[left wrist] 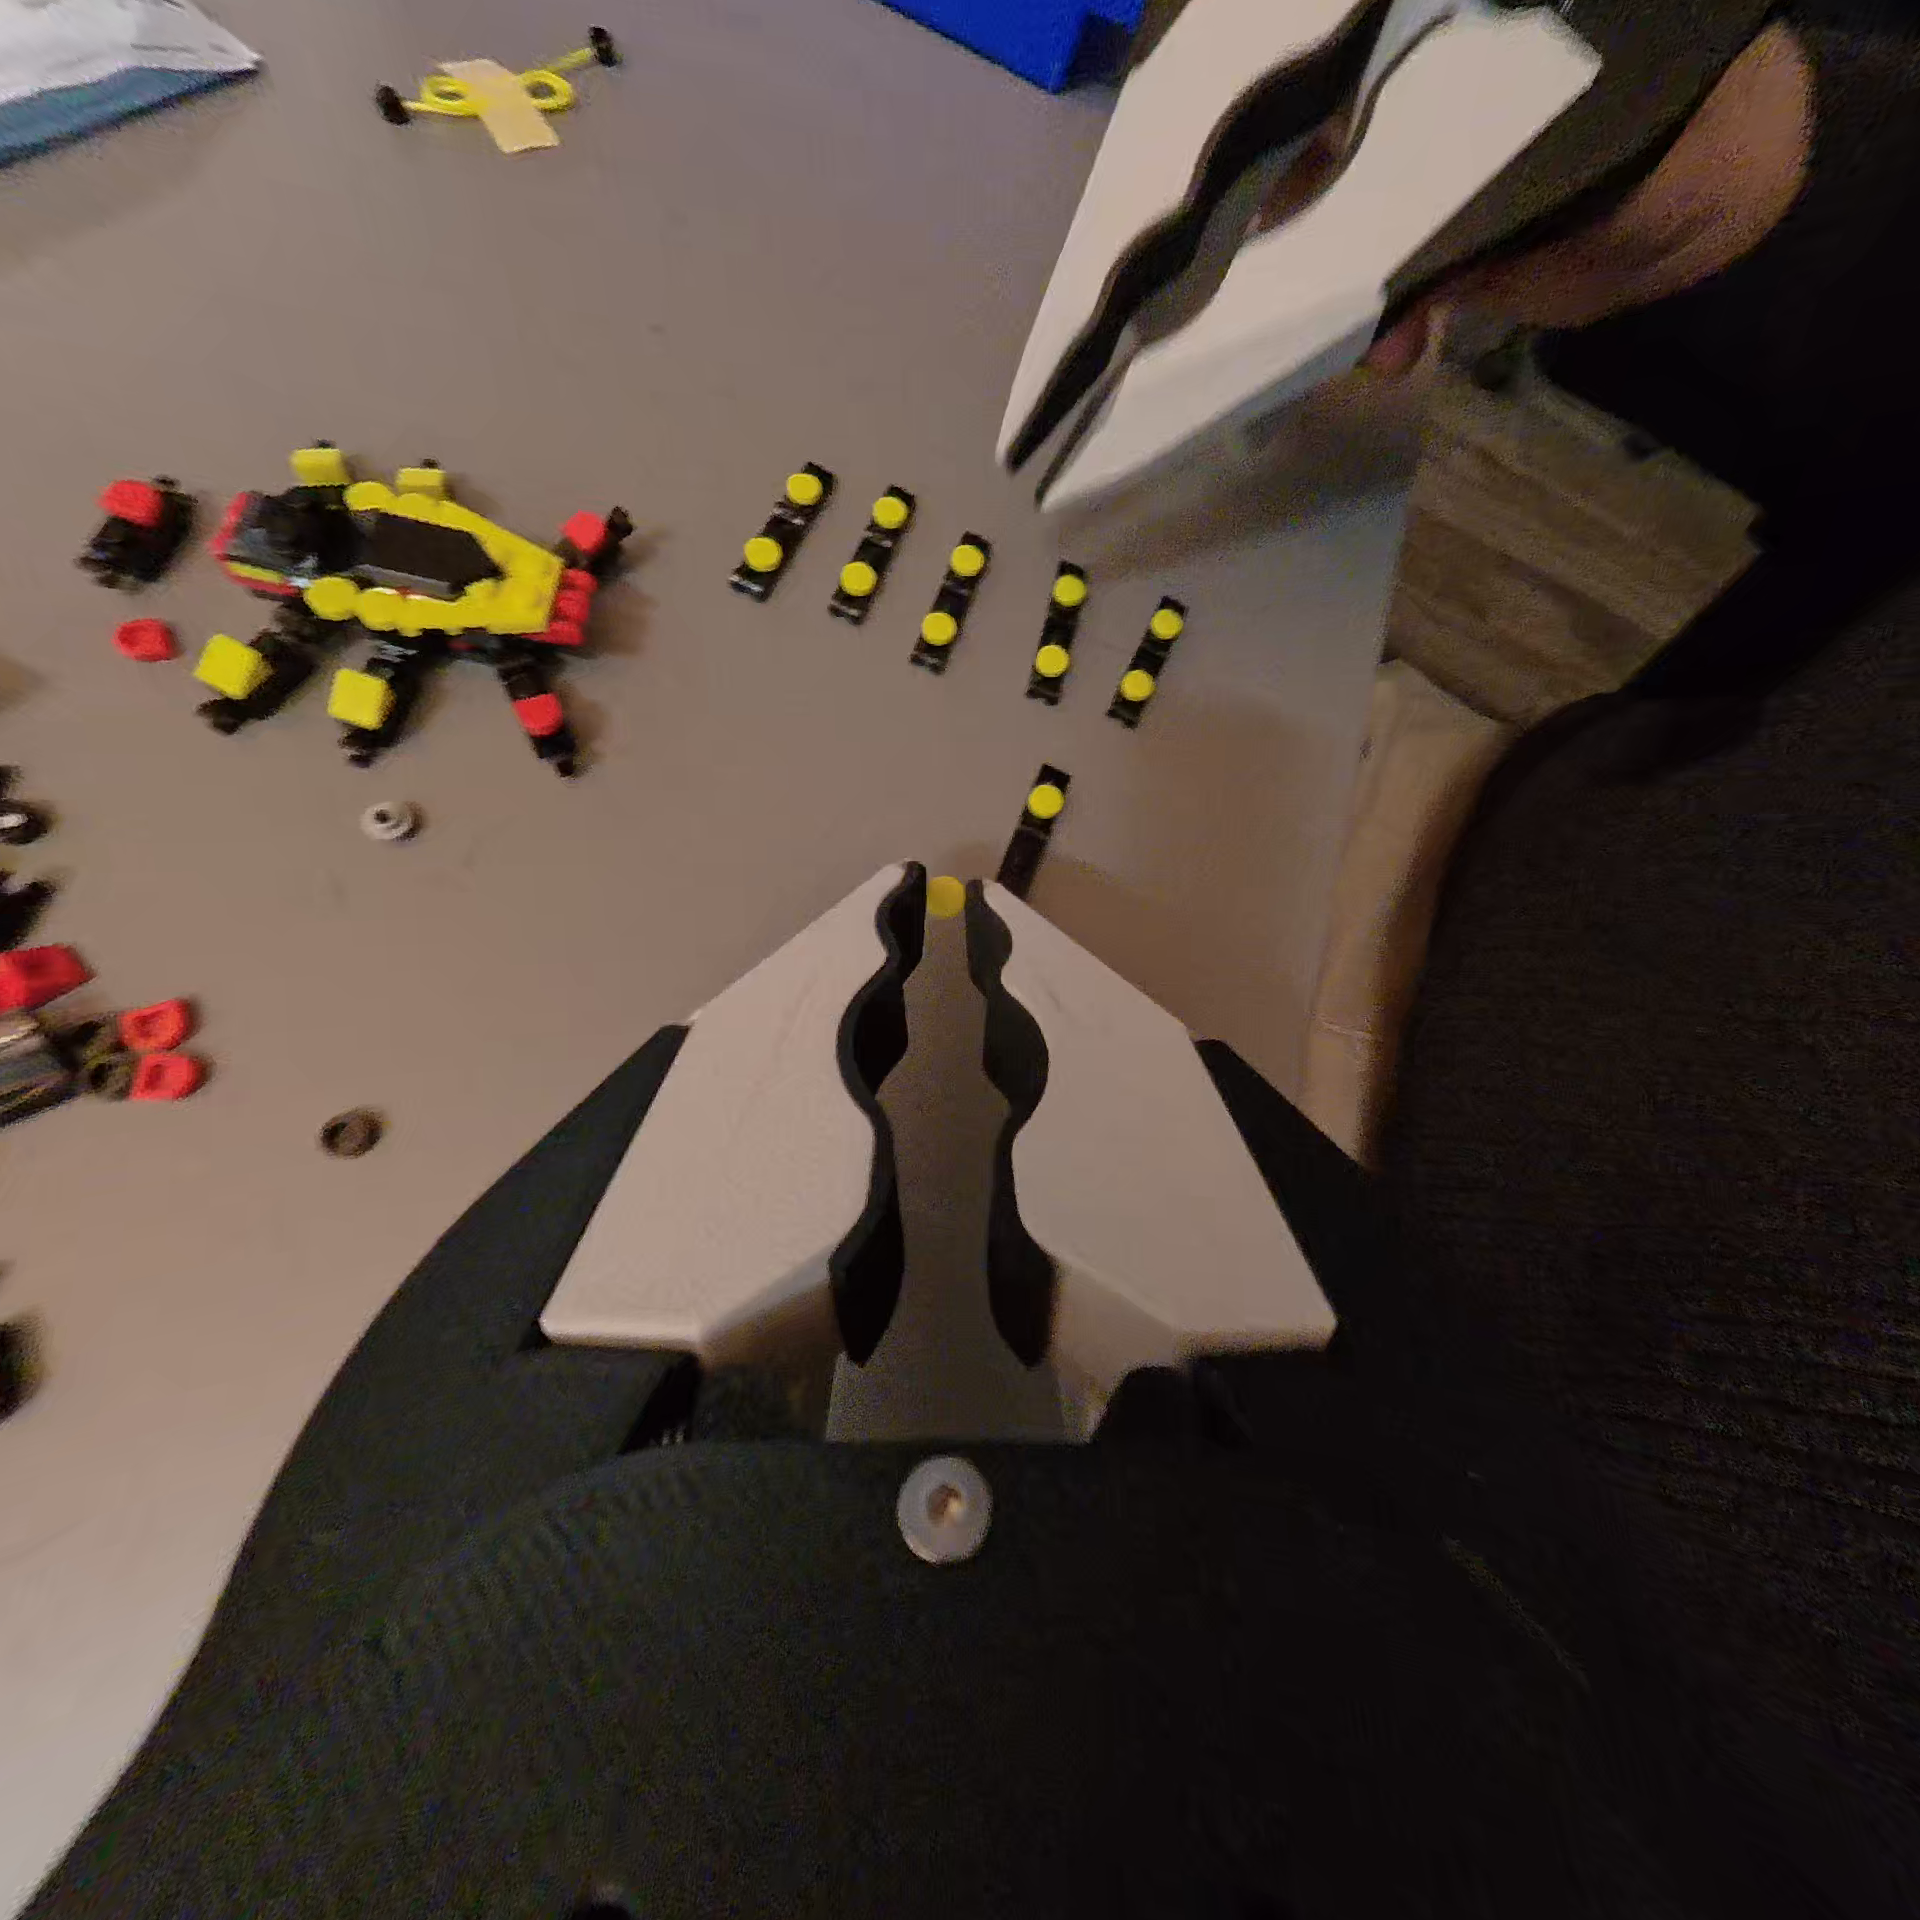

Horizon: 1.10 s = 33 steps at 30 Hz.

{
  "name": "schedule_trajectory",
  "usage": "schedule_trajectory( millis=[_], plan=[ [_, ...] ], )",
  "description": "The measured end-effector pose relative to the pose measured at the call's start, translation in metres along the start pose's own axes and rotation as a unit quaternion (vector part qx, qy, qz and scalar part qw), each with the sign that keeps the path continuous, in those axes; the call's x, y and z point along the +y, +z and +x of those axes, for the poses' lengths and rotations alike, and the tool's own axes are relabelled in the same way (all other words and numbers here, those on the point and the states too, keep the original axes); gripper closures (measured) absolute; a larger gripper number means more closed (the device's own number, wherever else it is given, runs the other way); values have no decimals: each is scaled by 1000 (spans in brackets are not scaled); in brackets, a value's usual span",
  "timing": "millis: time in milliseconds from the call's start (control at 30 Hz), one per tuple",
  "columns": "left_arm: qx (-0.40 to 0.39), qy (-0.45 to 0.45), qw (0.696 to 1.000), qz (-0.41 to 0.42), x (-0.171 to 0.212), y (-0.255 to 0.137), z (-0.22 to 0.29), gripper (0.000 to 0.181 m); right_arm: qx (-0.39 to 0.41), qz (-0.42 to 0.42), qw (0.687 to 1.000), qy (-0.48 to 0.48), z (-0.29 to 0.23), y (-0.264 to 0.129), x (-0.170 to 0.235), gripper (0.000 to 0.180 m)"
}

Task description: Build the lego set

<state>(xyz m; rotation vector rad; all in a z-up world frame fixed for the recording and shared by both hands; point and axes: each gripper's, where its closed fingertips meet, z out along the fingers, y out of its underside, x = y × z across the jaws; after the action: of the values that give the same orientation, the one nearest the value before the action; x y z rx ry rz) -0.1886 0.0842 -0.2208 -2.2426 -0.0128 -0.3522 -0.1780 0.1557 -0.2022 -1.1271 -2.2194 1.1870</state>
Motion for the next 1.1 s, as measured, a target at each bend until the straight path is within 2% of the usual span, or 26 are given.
schedule_trajectory(
  millis=[233,433,833,1100],
  plan=[
    [12,24,999,-22,7,9,11,175,-52,-65,993,-88,-32,25,22,170],
    [20,13,999,-23,7,12,13,176,-84,-73,989,-95,-48,32,25,169],
    [-4,50,997,-56,14,30,16,176,-83,-80,989,-88,-48,39,27,165],
    [-9,49,997,-62,14,31,16,176,-80,-88,989,-88,-47,43,30,172]
  ],
)
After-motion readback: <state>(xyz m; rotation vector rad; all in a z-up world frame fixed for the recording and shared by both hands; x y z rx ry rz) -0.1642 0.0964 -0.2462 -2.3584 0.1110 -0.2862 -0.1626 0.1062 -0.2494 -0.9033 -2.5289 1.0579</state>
